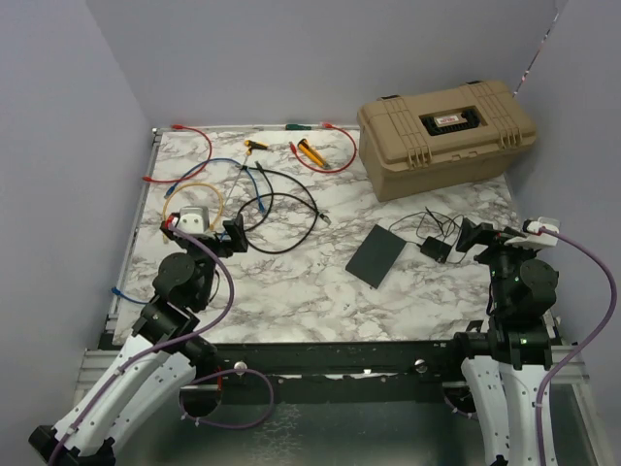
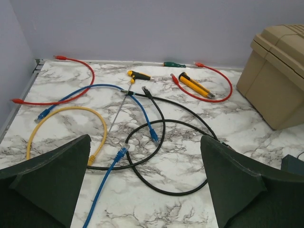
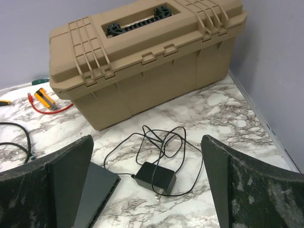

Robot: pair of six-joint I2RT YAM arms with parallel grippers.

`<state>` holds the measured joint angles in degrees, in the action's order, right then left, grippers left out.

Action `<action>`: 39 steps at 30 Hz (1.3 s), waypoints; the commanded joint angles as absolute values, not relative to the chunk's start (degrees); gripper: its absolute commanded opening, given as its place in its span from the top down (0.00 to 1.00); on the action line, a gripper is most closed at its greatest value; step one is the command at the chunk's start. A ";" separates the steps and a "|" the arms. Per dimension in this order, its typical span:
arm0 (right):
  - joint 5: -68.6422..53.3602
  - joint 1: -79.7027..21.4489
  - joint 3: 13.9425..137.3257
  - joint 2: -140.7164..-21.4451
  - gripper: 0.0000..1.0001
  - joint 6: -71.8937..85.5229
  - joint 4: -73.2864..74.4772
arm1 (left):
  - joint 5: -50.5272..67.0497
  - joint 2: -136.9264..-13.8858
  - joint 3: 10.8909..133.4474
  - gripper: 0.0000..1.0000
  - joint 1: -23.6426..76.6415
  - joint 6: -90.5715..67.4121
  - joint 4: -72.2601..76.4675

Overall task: Insert the plug into the switch port
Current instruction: Adjust the switch port at the center of the board.

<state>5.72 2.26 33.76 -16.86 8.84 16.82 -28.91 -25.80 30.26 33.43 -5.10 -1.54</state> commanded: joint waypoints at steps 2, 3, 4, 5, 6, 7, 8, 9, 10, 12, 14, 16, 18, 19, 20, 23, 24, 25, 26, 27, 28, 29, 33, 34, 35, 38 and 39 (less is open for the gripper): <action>5.65 2.55 34.09 -17.13 0.00 7.65 16.59 | -26.51 -27.36 31.02 0.01 33.22 -4.70 -1.36; 5.45 2.55 34.02 -17.26 0.00 7.64 16.61 | -26.43 -27.60 31.01 0.01 33.22 -4.81 -1.32; 5.33 2.54 34.06 -17.41 0.00 7.58 16.61 | -26.41 -27.95 31.09 0.01 33.22 -4.79 -1.42; 5.34 2.50 34.10 -17.63 0.00 7.76 16.61 | -26.33 -28.22 31.11 0.01 33.22 -4.75 -1.48; 5.37 2.54 34.14 -17.93 0.00 8.23 16.80 | -26.26 -28.52 31.17 0.01 33.22 -4.82 -1.47; 5.21 2.55 34.17 -18.20 0.00 8.74 16.98 | -26.11 -28.79 31.24 0.01 33.22 -5.01 -1.45; 4.76 2.53 34.12 -18.58 0.00 9.02 17.15 | -25.98 -29.10 31.38 0.01 33.21 -5.27 -1.48; 4.53 2.55 34.32 -19.33 0.00 9.70 17.68 | -25.84 -29.53 31.55 0.01 33.22 -5.61 -1.45; 4.42 2.55 34.74 -20.14 0.00 10.73 18.46 | -25.55 -29.97 31.74 0.01 33.22 -6.02 -1.60; 3.98 2.55 35.77 -22.94 0.00 13.34 20.36 | -24.57 -30.84 32.33 0.01 33.22 -7.12 -1.95; 3.92 2.55 37.73 -27.04 0.00 17.55 23.54 | -22.75 -31.30 32.70 0.01 33.24 -7.70 -2.08; 3.66 2.53 41.65 -33.15 0.00 22.08 28.06 | -21.53 -31.87 33.25 0.01 33.22 -8.77 -2.42; 2.99 2.55 46.55 -38.21 0.00 26.66 32.41 | -20.26 -32.85 34.28 0.01 33.18 -9.62 -3.50; 1.07 2.55 49.29 -40.37 0.00 27.17 35.26 | -19.65 -33.38 34.82 0.01 33.20 -10.24 -4.29; -1.45 2.55 50.48 -41.81 0.00 25.41 36.19 | -19.16 -33.85 35.19 0.01 33.22 -10.99 -5.07; -5.60 2.55 47.69 -43.08 0.00 26.55 33.42 | -16.69 -34.89 35.37 0.01 33.22 -13.34 -6.34; -9.07 2.55 46.76 -43.33 0.00 24.63 32.51 | -15.74 -35.23 35.22 0.01 33.22 -14.20 -6.58; -11.46 2.55 46.20 -43.70 0.00 24.11 32.07 | -15.03 -35.61 35.20 0.01 33.18 -15.15 -6.78; -12.46 2.55 45.74 -44.40 0.00 24.38 31.86 | -14.35 -36.07 35.15 0.01 33.23 -16.30 -7.07; -13.06 2.50 45.28 -45.14 0.00 24.30 31.40 | -13.74 -36.59 35.03 0.01 33.22 -17.25 -7.30; -14.05 2.52 44.62 -45.85 0.00 23.82 30.71 | -13.08 -37.13 35.00 0.01 33.17 -18.35 -7.52; -15.05 2.55 44.10 -46.81 0.00 23.15 30.04 | -12.54 -37.72 34.65 0.01 33.17 -19.29 -7.67; -19.02 2.55 41.86 -49.71 0.00 21.79 27.53 | -10.82 -39.91 33.61 0.01 33.18 -21.35 -8.02; -19.54 2.54 41.16 -50.12 0.00 21.72 26.83 | -10.46 -40.41 33.31 0.01 33.22 -21.33 -8.07; -20.15 2.55 40.52 -50.55 0.00 21.58 26.12 | -10.10 -41.04 33.27 0.01 33.20 -21.09 -8.14; -22.76 2.55 38.56 -51.92 0.00 21.65 23.72 | -9.06 -42.33 33.79 0.01 33.20 -20.49 -8.24; -24.07 2.55 37.79 -52.72 0.00 21.81 22.52 | -8.77 -42.74 33.92 0.01 33.22 -20.40 -8.18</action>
<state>-17.61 2.26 40.01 -51.20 22.52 27.53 -12.14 -41.58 33.93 33.43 -19.64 -7.20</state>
